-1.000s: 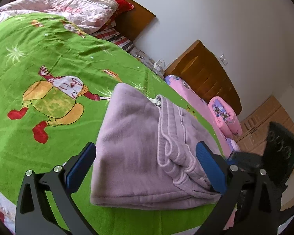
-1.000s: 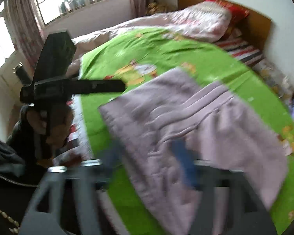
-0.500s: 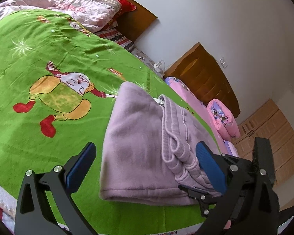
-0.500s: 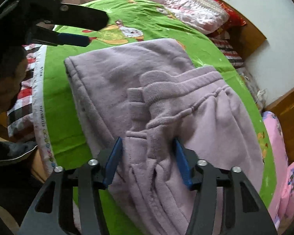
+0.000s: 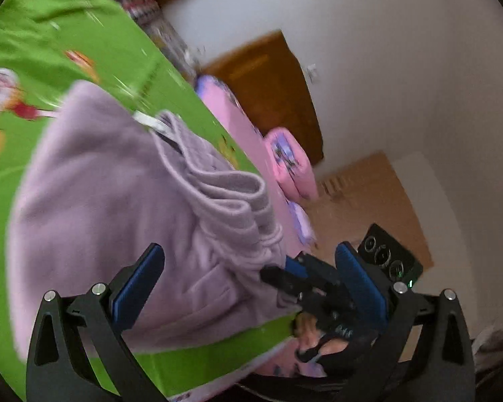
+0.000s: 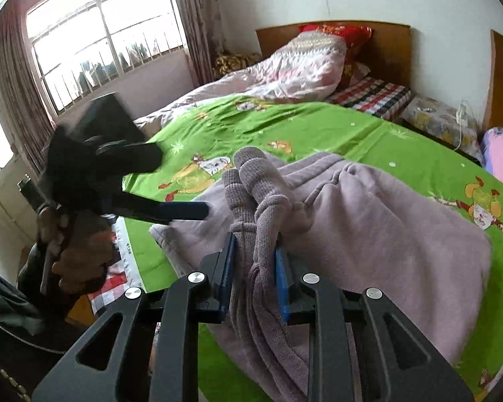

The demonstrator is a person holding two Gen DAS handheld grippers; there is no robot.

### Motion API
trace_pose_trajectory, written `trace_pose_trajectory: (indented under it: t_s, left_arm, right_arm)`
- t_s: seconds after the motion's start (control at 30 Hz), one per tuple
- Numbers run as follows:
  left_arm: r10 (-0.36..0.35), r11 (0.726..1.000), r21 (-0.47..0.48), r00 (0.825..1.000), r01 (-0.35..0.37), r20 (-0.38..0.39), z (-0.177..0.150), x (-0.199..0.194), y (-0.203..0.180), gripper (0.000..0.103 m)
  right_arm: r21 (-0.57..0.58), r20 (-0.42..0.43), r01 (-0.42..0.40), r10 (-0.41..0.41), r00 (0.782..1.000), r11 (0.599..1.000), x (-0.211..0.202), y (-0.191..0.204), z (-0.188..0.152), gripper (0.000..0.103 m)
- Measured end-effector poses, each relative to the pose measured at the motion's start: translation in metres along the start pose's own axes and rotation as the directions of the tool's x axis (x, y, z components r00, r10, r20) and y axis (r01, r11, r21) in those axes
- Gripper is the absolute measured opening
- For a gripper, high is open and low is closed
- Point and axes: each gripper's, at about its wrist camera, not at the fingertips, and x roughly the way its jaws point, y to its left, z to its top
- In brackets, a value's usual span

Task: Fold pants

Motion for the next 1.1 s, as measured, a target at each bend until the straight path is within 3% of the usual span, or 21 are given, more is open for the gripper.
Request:
trace_pose_trajectory:
  t_s: [0.17, 0.3, 0.43, 0.5, 0.53, 0.57, 0.6, 0.67, 0.73, 0.8, 0.87, 0.93, 0.97, 1.03, 1.1]
  left_arm:
    - [-0.082, 0.989, -0.132, 0.987, 0.063, -0.139, 0.037, 0.043, 0.016, 0.101]
    - [-0.040, 0.982, -0.188, 0.946, -0.023, -0.322, 0.057, 0.088, 0.033, 0.101]
    - [-0.043, 0.980, -0.193, 0.912, -0.040, -0.408, 0.068, 0.115, 0.032, 0.100]
    - [-0.012, 0.985, -0.162, 0.908, -0.062, -0.419, 0.072, 0.122, 0.029, 0.080]
    - [0.051, 0.988, -0.112, 0.902, -0.109, -0.428, 0.071, 0.124, 0.027, 0.055]
    - [0.115, 0.986, -0.060, 0.893, -0.156, -0.435, 0.069, 0.127, 0.027, 0.039]
    - [0.142, 0.983, -0.044, 0.889, -0.178, -0.436, 0.065, 0.128, 0.028, 0.038]
    - [0.153, 0.981, -0.044, 0.897, -0.188, -0.415, 0.059, 0.126, 0.036, 0.034]
    - [0.139, 0.984, -0.048, 0.907, -0.171, -0.398, 0.058, 0.123, 0.037, 0.033]
    - [0.148, 0.984, -0.034, 0.907, -0.176, -0.393, 0.058, 0.124, 0.038, 0.033]
    - [0.161, 0.983, -0.018, 0.906, -0.182, -0.392, 0.055, 0.128, 0.035, 0.035]
    - [0.167, 0.982, -0.014, 0.905, -0.187, -0.392, 0.055, 0.136, 0.032, 0.036]
    - [0.167, 0.982, -0.013, 0.905, -0.187, -0.391, 0.056, 0.139, 0.032, 0.037]
    - [0.170, 0.982, -0.012, 0.904, -0.191, -0.393, 0.056, 0.138, 0.031, 0.038]
    - [0.177, 0.980, -0.014, 0.903, -0.198, -0.391, 0.057, 0.141, 0.030, 0.039]
  right_arm:
    - [-0.150, -0.007, 0.084, -0.086, 0.996, 0.985, 0.008, 0.023, -0.004, 0.022]
    - [-0.265, 0.002, 0.149, -0.154, 0.988, 0.953, 0.014, 0.044, -0.015, 0.022]
    - [-0.313, 0.018, 0.179, -0.182, 0.983, 0.933, 0.015, 0.053, -0.023, 0.022]
    - [-0.325, 0.020, 0.193, -0.198, 0.980, 0.926, 0.015, 0.053, -0.025, 0.023]
    - [-0.330, 0.008, 0.193, -0.201, 0.980, 0.924, 0.016, 0.053, -0.026, 0.026]
    - [-0.337, -0.003, 0.173, -0.185, 0.983, 0.925, 0.011, 0.052, -0.025, 0.029]
    - [-0.332, 0.006, 0.155, -0.162, 0.987, 0.931, 0.001, 0.049, -0.025, 0.035]
    - [-0.254, 0.111, 0.177, -0.153, 0.982, 0.951, -0.039, 0.031, -0.021, 0.072]
    - [-0.109, 0.210, 0.234, -0.207, 0.955, 0.966, -0.081, 0.002, -0.023, 0.089]
    - [0.112, 0.244, 0.277, -0.296, 0.923, 0.954, -0.122, -0.042, -0.040, 0.089]
    - [0.247, 0.183, 0.362, -0.411, 0.893, 0.899, -0.139, -0.064, -0.065, 0.089]
    - [0.313, 0.110, 0.368, -0.418, 0.902, 0.875, -0.143, -0.066, -0.093, 0.090]
    - [0.326, 0.076, 0.349, -0.392, 0.917, 0.879, -0.140, -0.057, -0.113, 0.090]
    - [0.313, 0.033, 0.347, -0.375, 0.926, 0.884, -0.133, -0.040, -0.133, 0.090]
    - [0.285, -0.003, 0.381, -0.396, 0.918, 0.880, -0.119, -0.023, -0.146, 0.090]
